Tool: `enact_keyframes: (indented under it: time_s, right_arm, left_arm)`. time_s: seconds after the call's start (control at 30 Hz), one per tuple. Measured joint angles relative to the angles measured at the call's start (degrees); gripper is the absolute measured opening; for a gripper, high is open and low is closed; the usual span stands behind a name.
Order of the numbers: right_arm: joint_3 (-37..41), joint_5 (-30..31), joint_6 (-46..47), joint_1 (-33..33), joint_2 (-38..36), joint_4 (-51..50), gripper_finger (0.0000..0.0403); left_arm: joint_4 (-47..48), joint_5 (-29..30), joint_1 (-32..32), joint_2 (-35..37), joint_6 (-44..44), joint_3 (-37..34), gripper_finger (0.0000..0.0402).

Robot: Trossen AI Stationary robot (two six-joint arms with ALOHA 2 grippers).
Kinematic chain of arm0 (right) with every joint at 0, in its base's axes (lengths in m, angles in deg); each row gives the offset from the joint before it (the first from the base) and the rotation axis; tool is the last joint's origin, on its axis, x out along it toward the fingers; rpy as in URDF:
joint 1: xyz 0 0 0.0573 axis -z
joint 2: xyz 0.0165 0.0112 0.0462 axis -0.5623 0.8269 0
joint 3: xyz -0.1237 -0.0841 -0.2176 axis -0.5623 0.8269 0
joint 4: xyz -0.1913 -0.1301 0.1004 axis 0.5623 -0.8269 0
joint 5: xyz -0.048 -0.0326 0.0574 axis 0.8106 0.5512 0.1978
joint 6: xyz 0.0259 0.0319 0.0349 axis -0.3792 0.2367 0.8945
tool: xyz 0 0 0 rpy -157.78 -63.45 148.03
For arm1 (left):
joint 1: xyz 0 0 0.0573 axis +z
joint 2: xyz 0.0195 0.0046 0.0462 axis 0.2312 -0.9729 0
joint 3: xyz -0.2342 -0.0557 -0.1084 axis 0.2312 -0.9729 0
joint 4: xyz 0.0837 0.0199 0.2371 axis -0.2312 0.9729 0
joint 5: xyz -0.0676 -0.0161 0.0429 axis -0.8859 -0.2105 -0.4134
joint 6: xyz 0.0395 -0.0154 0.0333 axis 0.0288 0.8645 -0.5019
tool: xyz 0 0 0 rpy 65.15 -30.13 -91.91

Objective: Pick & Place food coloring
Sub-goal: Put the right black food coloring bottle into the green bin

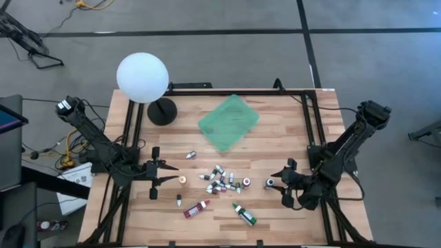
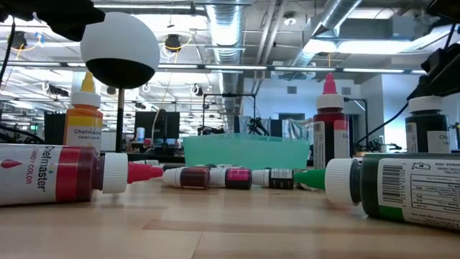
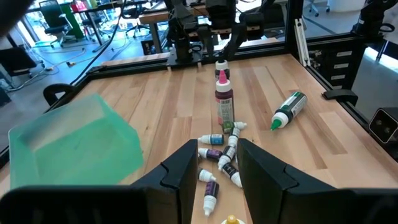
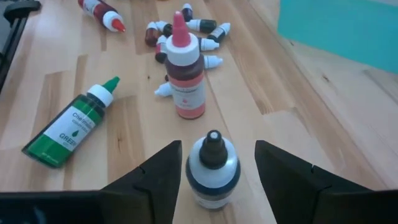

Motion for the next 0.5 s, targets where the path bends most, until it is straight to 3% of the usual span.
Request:
enact_keyframes:
  time_s: [0.27,0.5]
  right_arm:
    - [0.00,0.28,-0.21,-0.15,-0.21,0.06,0.0168]
    - [0.00,0.28,-0.27,-0.15,-0.21,0.06,0.0120]
  left_arm:
    - [0.08,0.42,0.02,0.00,0.00,0.00,0.0107]
    - [0.22,0.46,0.02,0.00,0.00,0.00,0.0107]
